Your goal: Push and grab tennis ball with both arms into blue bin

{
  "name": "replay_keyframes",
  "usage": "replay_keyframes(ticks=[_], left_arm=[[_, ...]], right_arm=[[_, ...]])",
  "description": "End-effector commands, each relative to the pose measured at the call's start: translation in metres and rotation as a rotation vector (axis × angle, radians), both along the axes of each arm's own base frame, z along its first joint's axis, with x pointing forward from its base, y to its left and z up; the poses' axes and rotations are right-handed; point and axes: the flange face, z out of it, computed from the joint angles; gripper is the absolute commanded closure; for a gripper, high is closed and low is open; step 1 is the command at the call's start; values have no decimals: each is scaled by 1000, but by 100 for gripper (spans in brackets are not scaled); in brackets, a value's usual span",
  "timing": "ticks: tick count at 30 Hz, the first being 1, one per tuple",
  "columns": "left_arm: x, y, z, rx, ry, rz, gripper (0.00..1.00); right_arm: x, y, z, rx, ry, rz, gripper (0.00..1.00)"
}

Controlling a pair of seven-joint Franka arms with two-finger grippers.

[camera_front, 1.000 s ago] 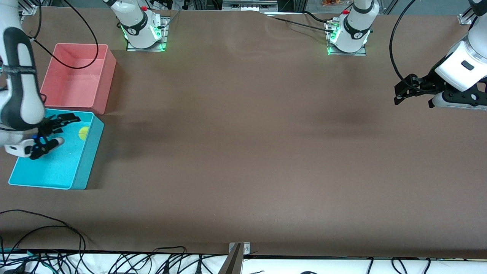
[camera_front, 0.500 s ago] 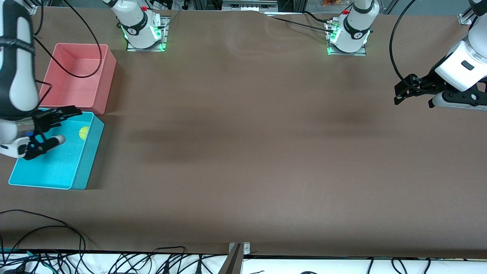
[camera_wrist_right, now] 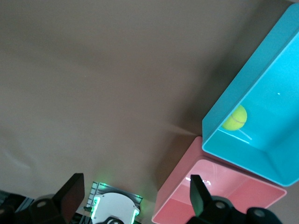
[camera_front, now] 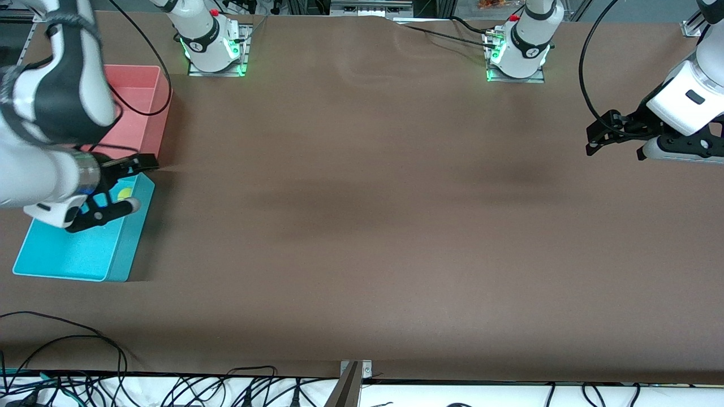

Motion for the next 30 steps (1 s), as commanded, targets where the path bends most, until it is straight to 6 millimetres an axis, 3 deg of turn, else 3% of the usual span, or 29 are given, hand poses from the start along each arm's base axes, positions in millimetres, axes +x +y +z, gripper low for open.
replay_keyframes(ticks=[1, 4, 8, 12, 15, 20, 24, 30], left_arm=[[3, -3, 6, -13, 3, -6, 0], [3, -3, 6, -13, 3, -7, 0], [3, -5, 6, -15, 4, -9, 0], [3, -5, 6, -13, 3, -10, 0], [3, -4, 6, -13, 3, -9, 0], [3, -4, 6, -13, 3, -9, 0], [3, -4, 6, -11, 3, -11, 0], [3, -5, 6, -12, 3, -14, 0]], right_arm=[[-18, 38, 25, -107, -65, -118, 0], [-29, 41, 23, -109, -121, -163, 0], [-53, 29, 18, -73, -231, -176, 0], [-55, -8, 15, -46, -324, -217, 0], [-63, -18, 19, -28, -327, -228, 0], [-83, -35, 44, -26, -321, -249, 0], [-97, -35, 62, -34, -297, -259, 0], [-106, -36, 73, -53, -290, -322, 0]])
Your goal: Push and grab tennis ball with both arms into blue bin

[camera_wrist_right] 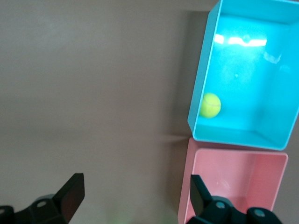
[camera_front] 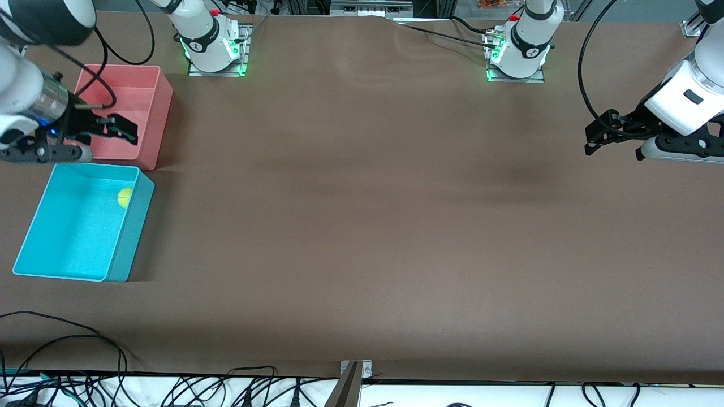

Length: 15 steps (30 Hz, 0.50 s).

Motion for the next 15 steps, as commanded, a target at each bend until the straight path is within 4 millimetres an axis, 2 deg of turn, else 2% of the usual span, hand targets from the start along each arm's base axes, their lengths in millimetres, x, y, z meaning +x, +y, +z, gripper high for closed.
replay_keyframes(ticks=[1, 6, 15], left_arm=[[3, -3, 6, -11, 3, -10, 0], [3, -3, 6, -11, 3, -10, 0], [3, -3, 6, -11, 3, -10, 0]], right_arm=[[-13, 0, 7, 4, -12, -48, 0], [-8, -20, 15, 11, -45, -71, 0], [-8, -22, 16, 15, -40, -73, 0]])
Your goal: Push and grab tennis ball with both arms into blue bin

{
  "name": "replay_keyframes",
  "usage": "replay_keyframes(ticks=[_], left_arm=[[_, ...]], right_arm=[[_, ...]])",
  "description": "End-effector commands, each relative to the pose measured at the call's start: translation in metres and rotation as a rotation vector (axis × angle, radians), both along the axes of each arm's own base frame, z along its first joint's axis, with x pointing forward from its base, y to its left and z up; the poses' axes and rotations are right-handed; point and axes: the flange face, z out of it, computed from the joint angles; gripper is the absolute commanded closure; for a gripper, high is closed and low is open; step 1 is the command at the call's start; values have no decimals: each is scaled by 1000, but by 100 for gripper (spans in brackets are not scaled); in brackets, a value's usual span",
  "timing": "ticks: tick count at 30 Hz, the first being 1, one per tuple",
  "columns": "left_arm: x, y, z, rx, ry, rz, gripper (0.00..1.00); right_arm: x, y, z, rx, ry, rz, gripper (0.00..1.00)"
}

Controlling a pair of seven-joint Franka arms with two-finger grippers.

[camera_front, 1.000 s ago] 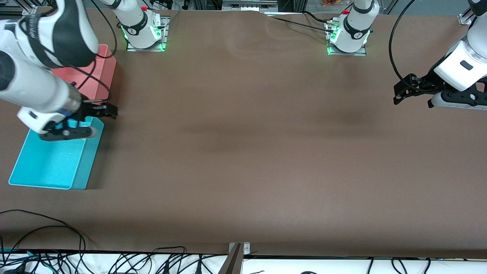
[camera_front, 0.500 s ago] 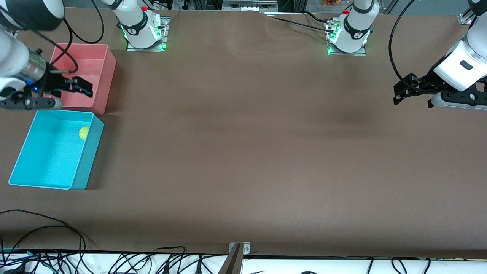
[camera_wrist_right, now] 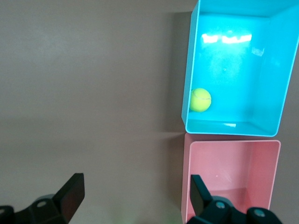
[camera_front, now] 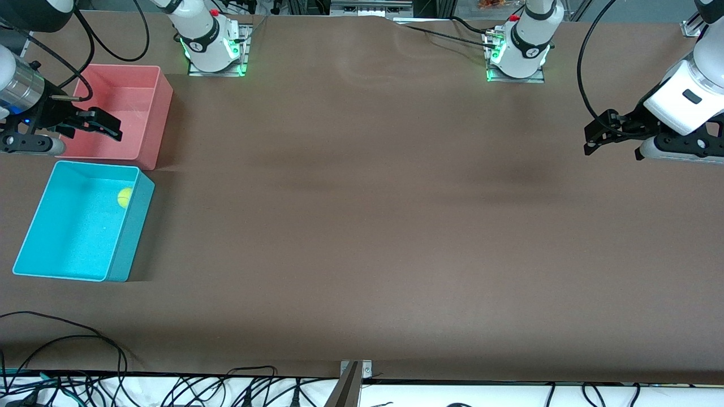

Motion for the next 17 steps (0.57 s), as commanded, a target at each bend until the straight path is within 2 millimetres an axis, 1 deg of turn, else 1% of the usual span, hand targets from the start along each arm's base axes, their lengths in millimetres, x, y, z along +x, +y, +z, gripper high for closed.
replay_keyframes(ticks=[1, 4, 7, 12, 17], left_arm=[[3, -2, 6, -11, 3, -7, 0], [3, -3, 6, -11, 3, -9, 0], [2, -4, 7, -13, 2, -10, 0], [2, -4, 7, -11, 2, -10, 0], [2, -4, 7, -11, 2, -10, 0]], right_arm=[[-3, 1, 1, 8, -2, 7, 0], [-1, 3, 3, 12, -5, 37, 0], [4, 1, 1, 15, -11, 34, 0], [14, 1, 4, 15, -16, 37, 0], [15, 2, 5, 15, -20, 41, 0]])
